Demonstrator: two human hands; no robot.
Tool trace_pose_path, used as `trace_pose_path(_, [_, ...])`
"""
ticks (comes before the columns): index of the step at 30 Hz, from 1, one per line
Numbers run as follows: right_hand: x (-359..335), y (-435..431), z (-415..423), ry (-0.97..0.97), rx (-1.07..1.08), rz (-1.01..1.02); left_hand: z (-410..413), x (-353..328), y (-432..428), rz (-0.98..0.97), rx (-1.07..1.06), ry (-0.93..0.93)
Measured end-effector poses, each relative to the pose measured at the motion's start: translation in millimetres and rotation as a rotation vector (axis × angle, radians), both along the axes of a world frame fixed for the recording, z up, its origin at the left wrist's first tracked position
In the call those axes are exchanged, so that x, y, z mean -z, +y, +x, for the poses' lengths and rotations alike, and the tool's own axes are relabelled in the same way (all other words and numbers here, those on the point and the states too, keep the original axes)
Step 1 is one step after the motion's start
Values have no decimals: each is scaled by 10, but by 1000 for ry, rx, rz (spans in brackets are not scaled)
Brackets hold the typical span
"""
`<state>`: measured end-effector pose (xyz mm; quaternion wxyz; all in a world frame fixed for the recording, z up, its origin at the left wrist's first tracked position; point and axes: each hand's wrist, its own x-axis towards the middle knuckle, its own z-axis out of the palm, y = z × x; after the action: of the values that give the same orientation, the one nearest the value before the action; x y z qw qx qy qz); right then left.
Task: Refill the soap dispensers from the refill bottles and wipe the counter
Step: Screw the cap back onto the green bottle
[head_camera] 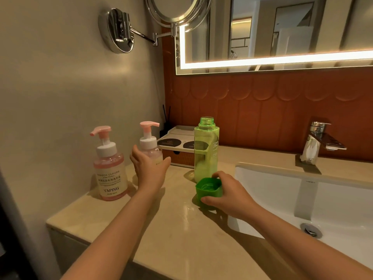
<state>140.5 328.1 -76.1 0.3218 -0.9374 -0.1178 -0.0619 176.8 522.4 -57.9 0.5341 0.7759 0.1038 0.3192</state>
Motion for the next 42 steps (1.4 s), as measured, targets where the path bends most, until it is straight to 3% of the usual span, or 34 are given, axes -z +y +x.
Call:
trace_pose_path(4, [-212,-161,-156,-62,-21,230,-218,-4,-255,247,21,-223])
trace_pose_path(8, [-443,-393,-299,-91,-7,379,-221,-184,-531,356,247,-289])
trace_pose_path(15, [-687,-756,-448,-158,45,473,243,-467,-846,1,420,-14])
trace_pose_path(19, [-737,-930,-524,-164,66,498,366,-374,-951,-5,372,60])
trace_pose_path(24, [-715,-1124,-632,-118,66,568,249,-335,-1020,98,287,6])
trace_pose_path(31, [-766,-1263,-793,-100,41,798,-582,-478,-1137,75,547,-161])
trace_pose_path(36, [-821,-1313,-986,-113,14,958,-1122,-341,-1243,102,660,-166])
trace_pose_path(42, [-855,-1353,-1207,-174,-36,1000,-1387,-81,-1441,-18,711,-130])
